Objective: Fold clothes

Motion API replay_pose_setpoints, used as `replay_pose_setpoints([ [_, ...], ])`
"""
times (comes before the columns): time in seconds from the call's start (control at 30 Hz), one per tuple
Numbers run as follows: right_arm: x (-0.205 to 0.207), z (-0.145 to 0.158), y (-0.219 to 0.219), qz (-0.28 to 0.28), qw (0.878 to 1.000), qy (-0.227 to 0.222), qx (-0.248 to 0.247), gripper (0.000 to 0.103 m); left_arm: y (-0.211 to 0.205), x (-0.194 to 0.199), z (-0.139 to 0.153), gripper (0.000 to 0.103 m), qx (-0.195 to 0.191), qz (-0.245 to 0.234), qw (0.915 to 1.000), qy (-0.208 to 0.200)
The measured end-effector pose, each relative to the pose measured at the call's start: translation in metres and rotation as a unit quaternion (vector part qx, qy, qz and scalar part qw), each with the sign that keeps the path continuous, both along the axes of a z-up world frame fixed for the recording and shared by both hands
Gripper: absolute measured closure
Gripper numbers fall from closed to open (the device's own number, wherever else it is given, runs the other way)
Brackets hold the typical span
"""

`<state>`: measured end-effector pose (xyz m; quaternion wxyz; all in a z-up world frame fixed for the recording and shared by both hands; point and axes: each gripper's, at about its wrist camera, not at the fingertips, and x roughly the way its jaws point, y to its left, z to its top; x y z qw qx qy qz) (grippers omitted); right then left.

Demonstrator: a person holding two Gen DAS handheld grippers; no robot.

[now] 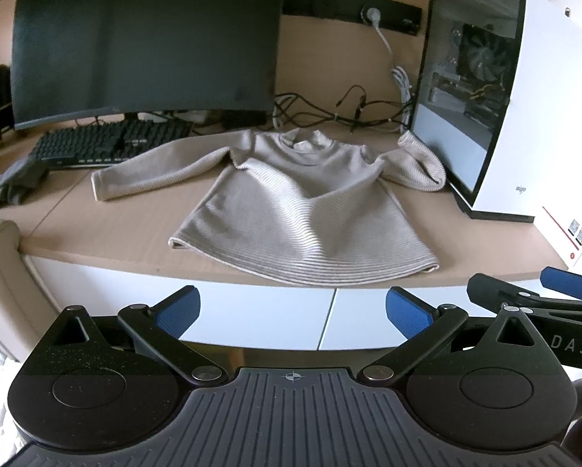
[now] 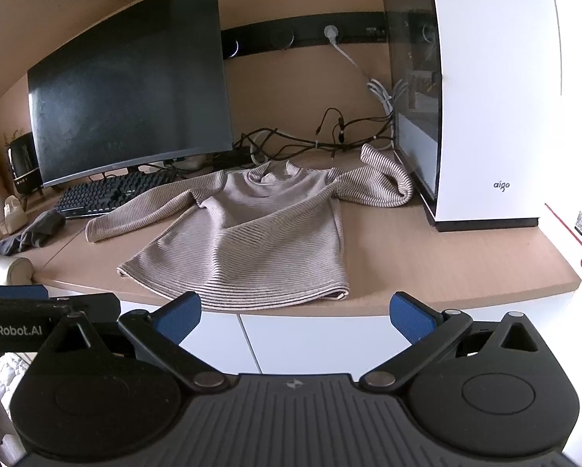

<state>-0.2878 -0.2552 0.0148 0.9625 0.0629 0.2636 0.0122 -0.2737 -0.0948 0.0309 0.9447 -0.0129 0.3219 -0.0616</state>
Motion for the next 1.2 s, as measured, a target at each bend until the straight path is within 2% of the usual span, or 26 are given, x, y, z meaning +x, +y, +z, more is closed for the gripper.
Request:
replay_pose_setpoints([
  [1.2, 0.022, -0.008, 0.003, 0.004, 1.0, 0.017, 0.005, 0.0, 0.007, 0.02, -0.007, 0.0, 0.001, 0.001, 0.9998, 0.022],
])
